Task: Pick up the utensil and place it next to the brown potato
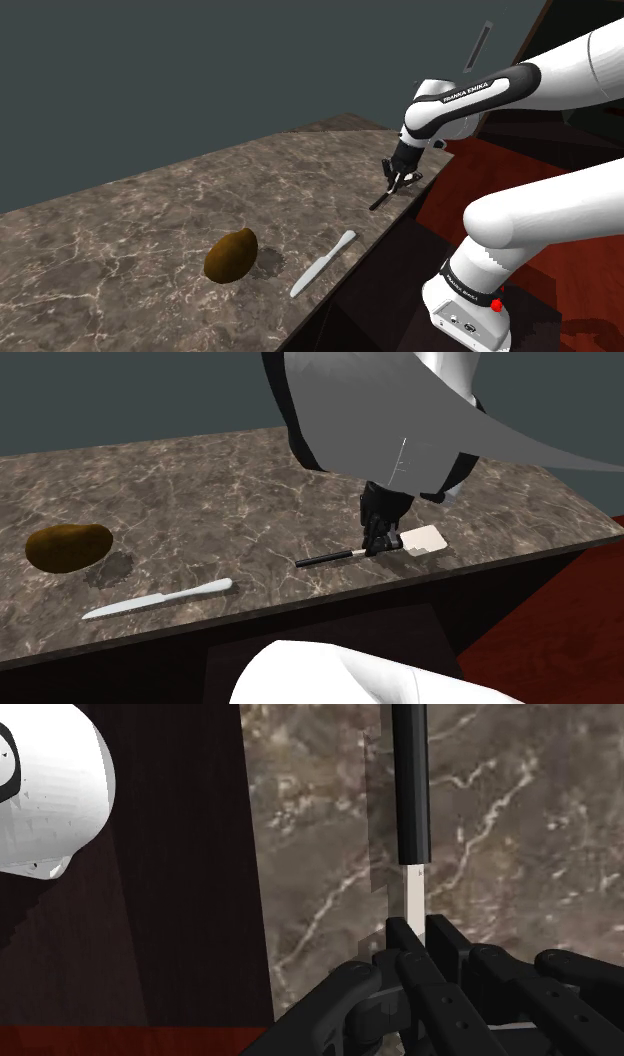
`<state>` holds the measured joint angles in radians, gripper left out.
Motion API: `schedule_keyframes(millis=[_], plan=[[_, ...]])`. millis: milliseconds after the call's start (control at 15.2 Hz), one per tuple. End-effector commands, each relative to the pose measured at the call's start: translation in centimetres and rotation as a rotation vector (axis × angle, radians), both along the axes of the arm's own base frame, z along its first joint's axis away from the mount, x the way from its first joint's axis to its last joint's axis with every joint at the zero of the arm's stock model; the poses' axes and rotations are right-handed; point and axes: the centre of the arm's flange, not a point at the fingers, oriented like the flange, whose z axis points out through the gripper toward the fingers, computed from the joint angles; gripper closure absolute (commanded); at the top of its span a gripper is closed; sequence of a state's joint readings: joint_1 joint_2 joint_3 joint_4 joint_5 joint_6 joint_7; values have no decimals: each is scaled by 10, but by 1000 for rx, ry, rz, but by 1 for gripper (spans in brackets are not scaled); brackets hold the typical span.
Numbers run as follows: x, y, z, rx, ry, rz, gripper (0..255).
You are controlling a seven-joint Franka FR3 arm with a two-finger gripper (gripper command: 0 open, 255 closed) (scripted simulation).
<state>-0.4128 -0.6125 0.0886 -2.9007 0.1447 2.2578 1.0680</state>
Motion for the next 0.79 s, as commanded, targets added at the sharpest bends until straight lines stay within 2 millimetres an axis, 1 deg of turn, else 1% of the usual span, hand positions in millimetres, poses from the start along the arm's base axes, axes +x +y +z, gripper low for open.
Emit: schedule_keyframes(millis=[0, 66, 726], plan=[[0, 0, 0, 0, 0, 0, 255], [0, 0, 0, 0, 0, 0, 255], [0, 0, 53, 0, 0, 0, 255]])
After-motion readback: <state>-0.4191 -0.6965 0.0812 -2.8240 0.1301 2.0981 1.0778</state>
